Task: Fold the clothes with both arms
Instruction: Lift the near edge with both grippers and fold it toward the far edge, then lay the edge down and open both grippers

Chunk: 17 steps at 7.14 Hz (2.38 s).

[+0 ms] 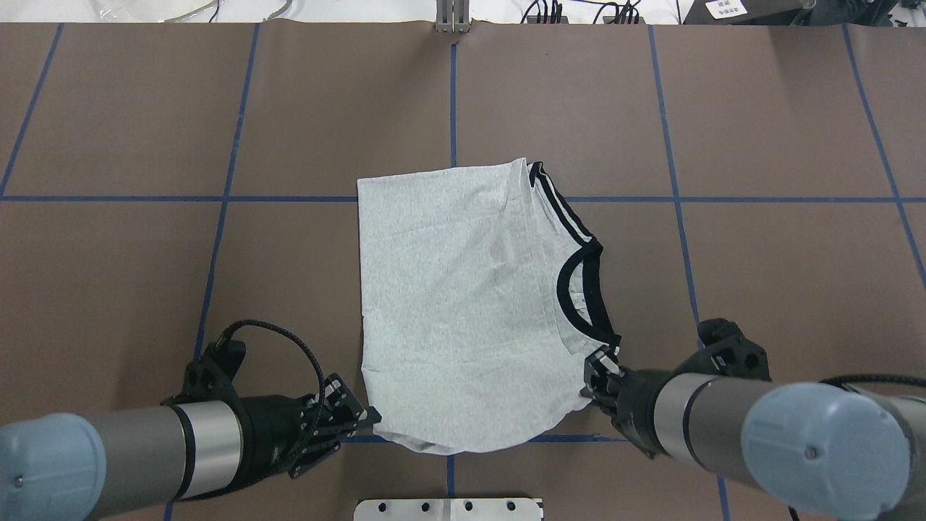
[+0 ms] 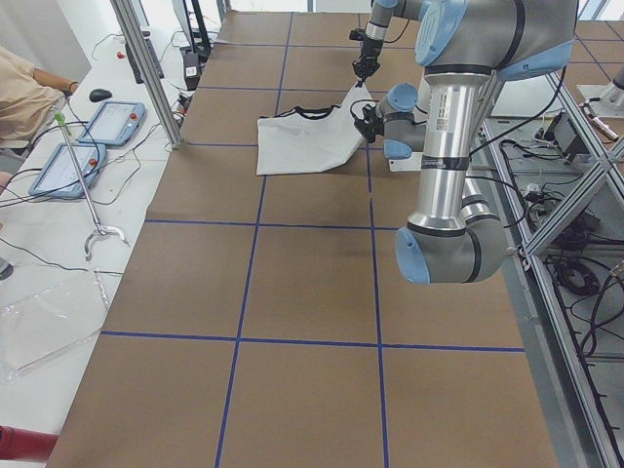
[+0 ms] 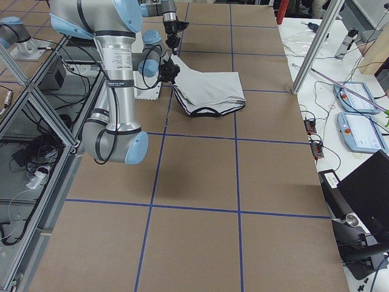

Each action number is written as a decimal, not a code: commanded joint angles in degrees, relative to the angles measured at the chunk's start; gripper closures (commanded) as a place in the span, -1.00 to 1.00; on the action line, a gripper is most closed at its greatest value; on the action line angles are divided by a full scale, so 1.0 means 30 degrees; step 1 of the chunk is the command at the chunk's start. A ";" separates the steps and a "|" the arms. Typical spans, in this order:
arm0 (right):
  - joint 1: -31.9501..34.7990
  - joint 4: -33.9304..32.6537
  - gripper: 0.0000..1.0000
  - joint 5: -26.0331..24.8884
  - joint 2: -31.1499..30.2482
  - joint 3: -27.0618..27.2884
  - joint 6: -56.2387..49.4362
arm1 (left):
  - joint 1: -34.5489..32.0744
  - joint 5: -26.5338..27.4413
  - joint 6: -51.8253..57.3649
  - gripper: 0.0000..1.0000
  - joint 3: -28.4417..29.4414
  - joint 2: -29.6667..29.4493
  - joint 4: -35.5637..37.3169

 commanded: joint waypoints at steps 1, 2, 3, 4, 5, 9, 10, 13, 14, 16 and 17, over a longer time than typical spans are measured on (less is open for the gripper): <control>0.4777 -0.0080 1.00 0.3575 0.3512 -0.3937 -0.2442 | -0.3812 -0.1018 0.2644 1.00 0.2412 -0.1940 0.0020; 0.6161 -0.0138 1.00 0.4489 0.5067 -0.5585 -0.3405 | -0.5835 -0.2735 0.3665 1.00 0.4779 -0.3636 -0.0183; 0.7248 -0.0023 1.00 0.4672 0.5895 -0.6964 -0.4256 | -0.6957 -0.3013 0.4314 1.00 0.6659 -0.4900 -0.0214; 0.7984 0.0007 1.00 0.4819 0.6889 -0.8661 -0.5279 | -0.7665 -0.3045 0.4900 1.00 0.7548 -0.5348 -0.0244; 0.8687 0.0066 1.00 0.5284 0.7624 -0.9780 -0.5986 | -0.8252 -0.3045 0.5486 1.00 0.7876 -0.5497 -0.0244; 0.8870 0.0299 1.00 0.5318 1.0004 -1.3361 -0.6372 | -0.8697 -0.3046 0.6166 1.00 1.0656 -0.6200 -0.2204; 0.8870 0.1432 1.00 0.5289 1.0005 -1.4148 -0.6316 | -0.8697 -0.3045 0.6195 1.00 1.1474 -0.6637 -0.2642; 0.8870 0.2644 1.00 0.5289 1.0498 -1.5761 -0.6402 | -0.9135 -0.3016 0.6921 1.00 1.2505 -0.6700 -0.3349; 0.8928 0.3195 1.00 0.5231 1.0909 -1.6812 -0.6432 | -0.9282 -0.3016 0.7508 1.00 1.2827 -0.6729 -0.3465; 0.9833 0.4982 -0.98 0.5259 1.1696 -1.9964 -0.7771 | -0.9575 -0.2899 0.7572 0.01 1.4693 -0.7515 -0.4511; 1.0243 0.6264 -1.00 0.5260 1.2023 -2.1291 -0.9027 | -0.9750 -0.2667 0.7688 -0.74 1.5952 -0.8216 -0.4724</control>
